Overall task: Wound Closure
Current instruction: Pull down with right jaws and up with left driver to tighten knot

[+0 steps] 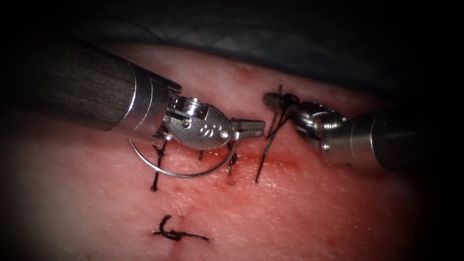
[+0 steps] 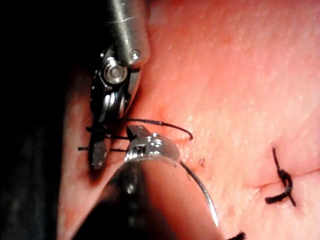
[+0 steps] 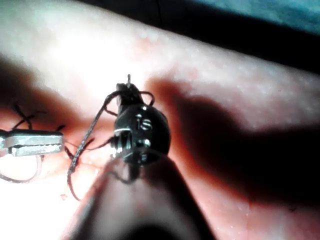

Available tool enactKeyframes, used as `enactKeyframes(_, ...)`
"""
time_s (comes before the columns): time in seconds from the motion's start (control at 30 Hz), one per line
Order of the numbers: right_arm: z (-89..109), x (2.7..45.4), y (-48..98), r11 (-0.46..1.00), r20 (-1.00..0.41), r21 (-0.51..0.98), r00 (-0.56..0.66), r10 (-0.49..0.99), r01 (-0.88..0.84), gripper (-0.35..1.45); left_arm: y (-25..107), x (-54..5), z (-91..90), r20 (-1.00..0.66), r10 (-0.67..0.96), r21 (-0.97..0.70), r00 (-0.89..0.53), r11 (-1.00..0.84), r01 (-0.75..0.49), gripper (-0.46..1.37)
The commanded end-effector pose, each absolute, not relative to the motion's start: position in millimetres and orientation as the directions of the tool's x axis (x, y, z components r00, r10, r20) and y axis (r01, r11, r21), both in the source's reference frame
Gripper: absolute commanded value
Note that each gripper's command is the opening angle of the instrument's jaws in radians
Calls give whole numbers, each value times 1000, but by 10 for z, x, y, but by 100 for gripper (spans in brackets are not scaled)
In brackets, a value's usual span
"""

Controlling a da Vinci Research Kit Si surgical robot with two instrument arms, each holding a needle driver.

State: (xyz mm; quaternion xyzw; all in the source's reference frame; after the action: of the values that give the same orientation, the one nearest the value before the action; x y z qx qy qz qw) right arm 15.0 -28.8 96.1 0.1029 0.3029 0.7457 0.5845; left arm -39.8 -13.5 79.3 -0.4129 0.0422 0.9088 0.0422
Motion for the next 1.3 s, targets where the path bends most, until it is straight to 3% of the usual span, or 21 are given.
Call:
enactKeyframes(0.03, 958, 152, -287, -137, -204, 576, -304, 931, -806, -35, -135, -398, 794, -754, 43, 38, -655, -993, -108, -35)
enactKeyframes(0.27, 947, 153, -279, -54, -271, 575, -252, 929, -817, -35, -132, -393, 797, -753, 52, 34, -656, -992, -118, -35)
enactKeyframes(1.3, 895, 151, -329, 11, -249, 593, -170, 953, -805, -35, -31, -362, 862, -688, 96, 48, -720, -983, -178, -35)
